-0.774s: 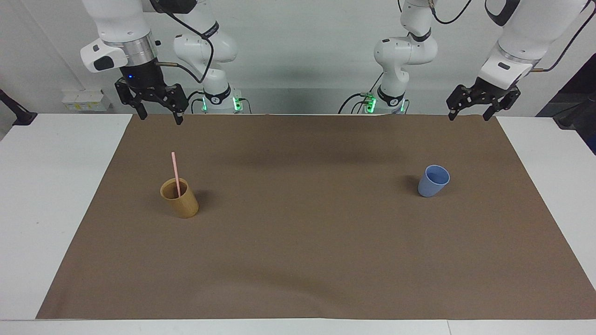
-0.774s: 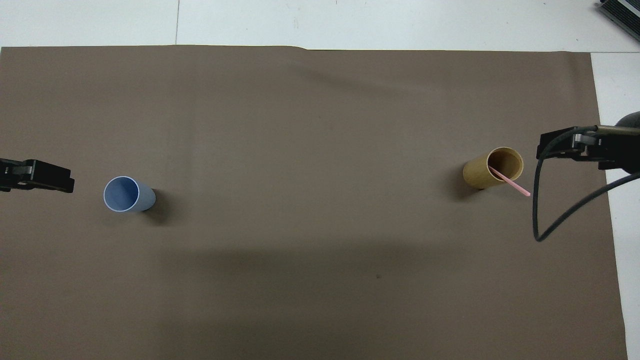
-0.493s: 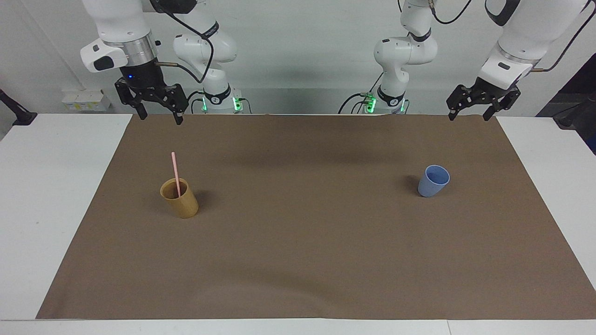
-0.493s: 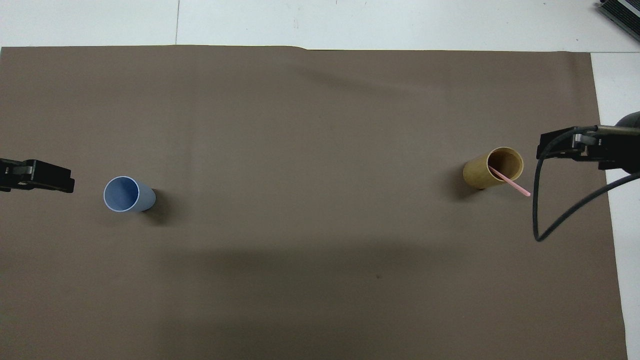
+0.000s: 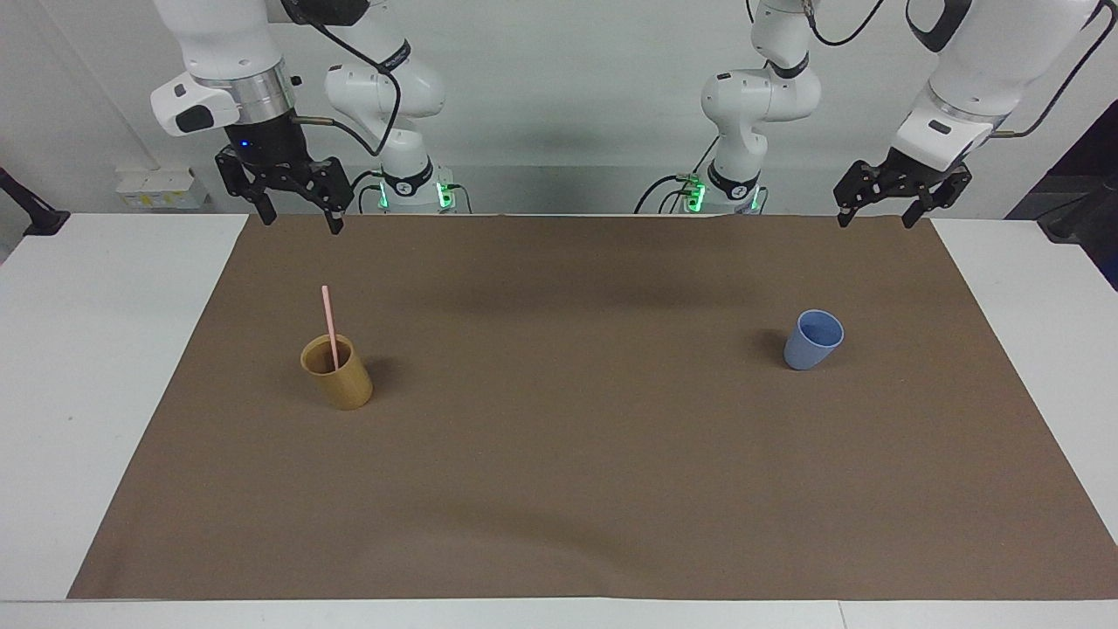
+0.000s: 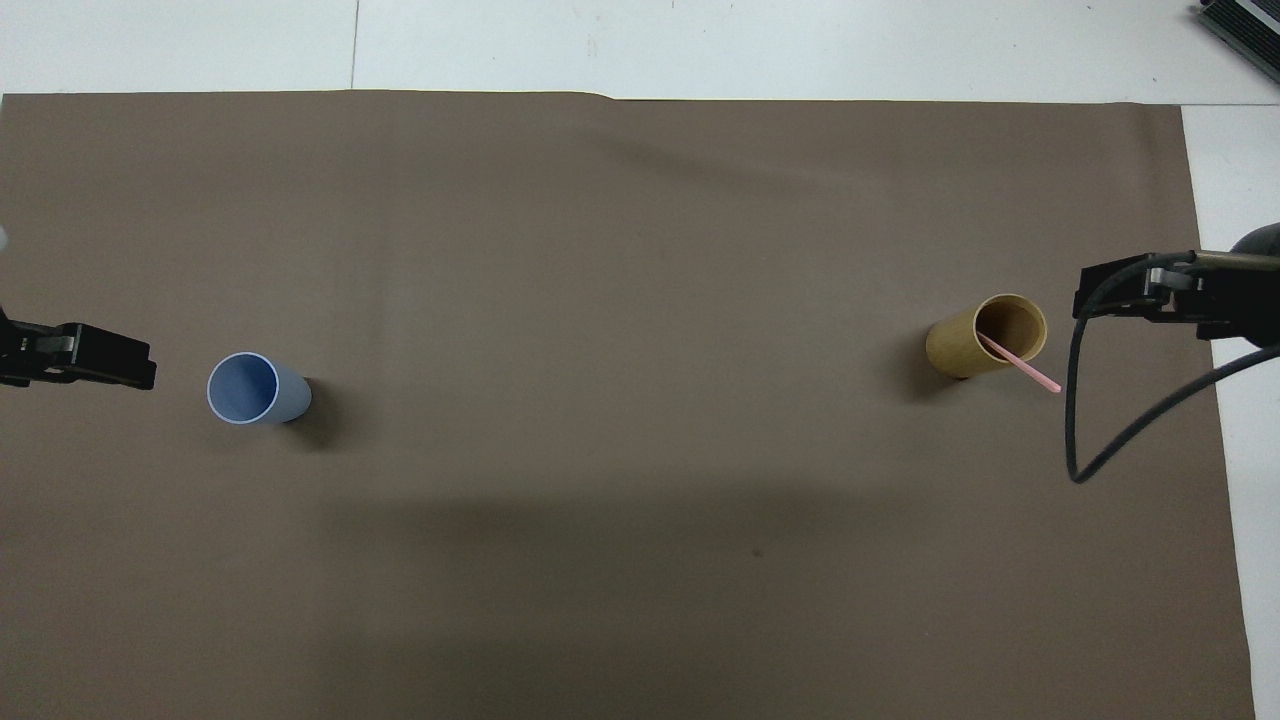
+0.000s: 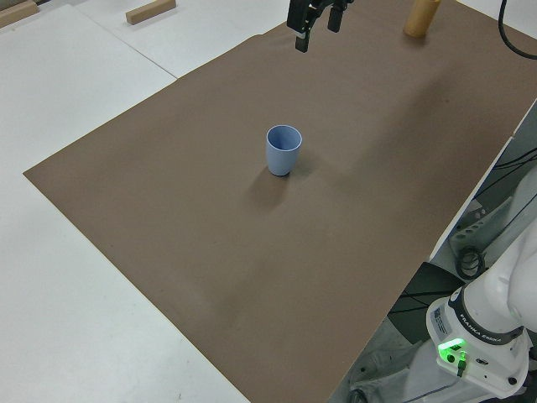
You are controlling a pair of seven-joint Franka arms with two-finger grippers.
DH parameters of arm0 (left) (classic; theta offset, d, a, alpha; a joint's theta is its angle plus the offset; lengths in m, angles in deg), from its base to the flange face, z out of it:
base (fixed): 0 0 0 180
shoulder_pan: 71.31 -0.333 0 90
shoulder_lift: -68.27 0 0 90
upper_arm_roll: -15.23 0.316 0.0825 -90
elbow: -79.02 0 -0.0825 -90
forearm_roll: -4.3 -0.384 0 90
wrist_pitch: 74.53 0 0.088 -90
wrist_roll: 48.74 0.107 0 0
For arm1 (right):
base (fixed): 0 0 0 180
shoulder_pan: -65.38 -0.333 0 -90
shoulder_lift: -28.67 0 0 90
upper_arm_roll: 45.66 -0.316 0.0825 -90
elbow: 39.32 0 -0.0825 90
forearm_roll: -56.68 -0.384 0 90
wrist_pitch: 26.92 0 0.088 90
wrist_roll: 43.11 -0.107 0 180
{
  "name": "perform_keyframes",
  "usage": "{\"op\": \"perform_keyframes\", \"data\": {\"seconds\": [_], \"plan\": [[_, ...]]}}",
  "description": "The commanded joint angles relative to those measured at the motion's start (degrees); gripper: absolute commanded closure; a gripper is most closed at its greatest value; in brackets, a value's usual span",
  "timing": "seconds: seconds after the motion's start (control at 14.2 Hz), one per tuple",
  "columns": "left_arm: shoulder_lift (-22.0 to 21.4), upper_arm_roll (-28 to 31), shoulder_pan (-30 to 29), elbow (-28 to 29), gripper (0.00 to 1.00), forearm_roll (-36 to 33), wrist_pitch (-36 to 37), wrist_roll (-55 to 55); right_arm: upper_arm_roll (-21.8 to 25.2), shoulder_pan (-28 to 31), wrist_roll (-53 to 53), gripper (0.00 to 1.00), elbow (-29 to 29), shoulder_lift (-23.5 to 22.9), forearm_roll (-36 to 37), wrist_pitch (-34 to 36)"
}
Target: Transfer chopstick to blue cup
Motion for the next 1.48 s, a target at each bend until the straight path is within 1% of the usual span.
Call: {"op": "perform_keyframes", "data": {"seconds": [0.0, 0.21, 0.42, 0.63, 0.77, 0.84, 0.91, 1.13, 1.27, 1.41], "plan": [[-2.7, 0.3, 0.0, 7.7, 0.00, -0.6, -5.1, 0.1, -0.3, 0.6, 0.9, 0.00, 0.7, -0.2, -0.5, 1.1], [-5.6, 0.6, -1.1, 16.4, 0.00, -0.6, -12.4, 0.4, -0.3, 0.6, 0.9, 0.00, 0.8, -0.2, -0.5, 1.1], [-5.7, 0.6, -3.7, 21.4, 0.00, -0.6, -18.9, 1.6, -0.3, 0.6, 0.9, 0.00, 0.8, -0.2, -0.5, 1.1], [-5.2, 0.6, -6.2, 27.1, 0.00, -0.6, -26.9, 6.5, -0.3, 0.6, 0.9, 0.00, 0.8, -0.2, -0.5, 1.1], [-5.2, 0.6, -7.8, 32.4, 0.00, -0.6, -34.2, 6.7, -0.3, 0.6, 0.9, 0.00, 0.8, -0.2, -0.5, 1.1], [-4.7, 0.6, -8.2, 33.9, 0.00, -0.6, -37.0, 7.4, -0.3, 0.6, 0.9, 0.00, 0.8, -0.2, -0.5, 1.1], [-3.4, 0.6, -8.7, 34.4, 0.00, -0.6, -39.2, 8.5, -0.3, 0.6, 0.9, 0.00, 0.8, -0.2, -0.6, 1.1], [-1.4, 0.6, -8.8, 35.4, 0.00, -0.6, -42.5, 8.9, -0.3, 0.6, 0.9, 0.00, 0.8, -0.2, -0.5, 1.1], [-0.8, 0.6, -8.7, 37.4, 0.00, -0.6, -46.1, 8.4, -0.3, 0.6, 0.9, 0.00, 0.8, -0.2, -0.5, 1.1], [-0.7, 0.5, -8.0, 37.5, 0.00, -0.6, -46.8, 8.0, -0.3, 0.6, 0.9, 0.00, 0.7, -0.2, -0.5, 1.1]]}}
